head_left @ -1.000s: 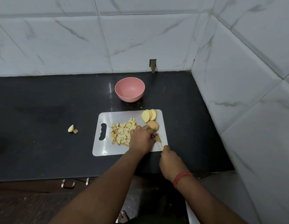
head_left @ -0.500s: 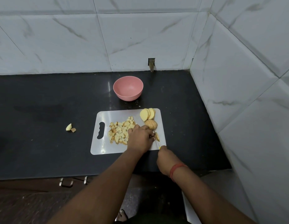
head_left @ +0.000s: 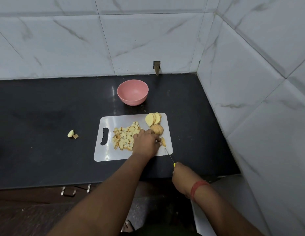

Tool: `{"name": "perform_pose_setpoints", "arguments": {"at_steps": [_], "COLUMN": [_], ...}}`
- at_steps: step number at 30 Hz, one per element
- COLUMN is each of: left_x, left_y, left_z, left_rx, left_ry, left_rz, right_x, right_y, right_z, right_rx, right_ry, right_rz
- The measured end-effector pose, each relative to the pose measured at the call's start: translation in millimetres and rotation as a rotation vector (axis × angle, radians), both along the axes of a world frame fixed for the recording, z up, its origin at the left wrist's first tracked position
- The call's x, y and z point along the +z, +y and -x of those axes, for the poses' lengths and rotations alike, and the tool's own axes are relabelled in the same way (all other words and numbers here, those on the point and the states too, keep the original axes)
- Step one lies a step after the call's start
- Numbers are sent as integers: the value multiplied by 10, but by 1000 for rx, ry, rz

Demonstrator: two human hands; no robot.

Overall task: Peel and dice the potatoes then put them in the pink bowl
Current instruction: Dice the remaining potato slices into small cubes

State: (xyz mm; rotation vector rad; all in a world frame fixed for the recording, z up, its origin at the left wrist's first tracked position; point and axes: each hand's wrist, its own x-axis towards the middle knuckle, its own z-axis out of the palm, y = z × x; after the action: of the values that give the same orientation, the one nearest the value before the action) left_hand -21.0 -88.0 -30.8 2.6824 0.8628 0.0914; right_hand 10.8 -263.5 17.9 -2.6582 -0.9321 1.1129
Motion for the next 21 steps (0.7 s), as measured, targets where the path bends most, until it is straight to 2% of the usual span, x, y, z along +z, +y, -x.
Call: {"name": "perform_pose_setpoints", "arguments": {"at_steps": [5,9,12,21], "left_x": [-28,-11,25,-47], "left_y": [122,189,183,148], "left_z": [-25,-86,-123,-67], "left_rx": [-322,-512,-493,-204], "left_ry": [-68,31,42,-49], "left_rz": [-62,-166,-183,-56], "right_x": [128,110,59,-38], "right_y": [26,79,104,129], "right_z": [-109,-196,-203,-224], "right_rx": [-193,-246,-248,-260], "right_ry": [-46,-53,-54,-20], "right_rz": [-149,-204,-197,-171]}}
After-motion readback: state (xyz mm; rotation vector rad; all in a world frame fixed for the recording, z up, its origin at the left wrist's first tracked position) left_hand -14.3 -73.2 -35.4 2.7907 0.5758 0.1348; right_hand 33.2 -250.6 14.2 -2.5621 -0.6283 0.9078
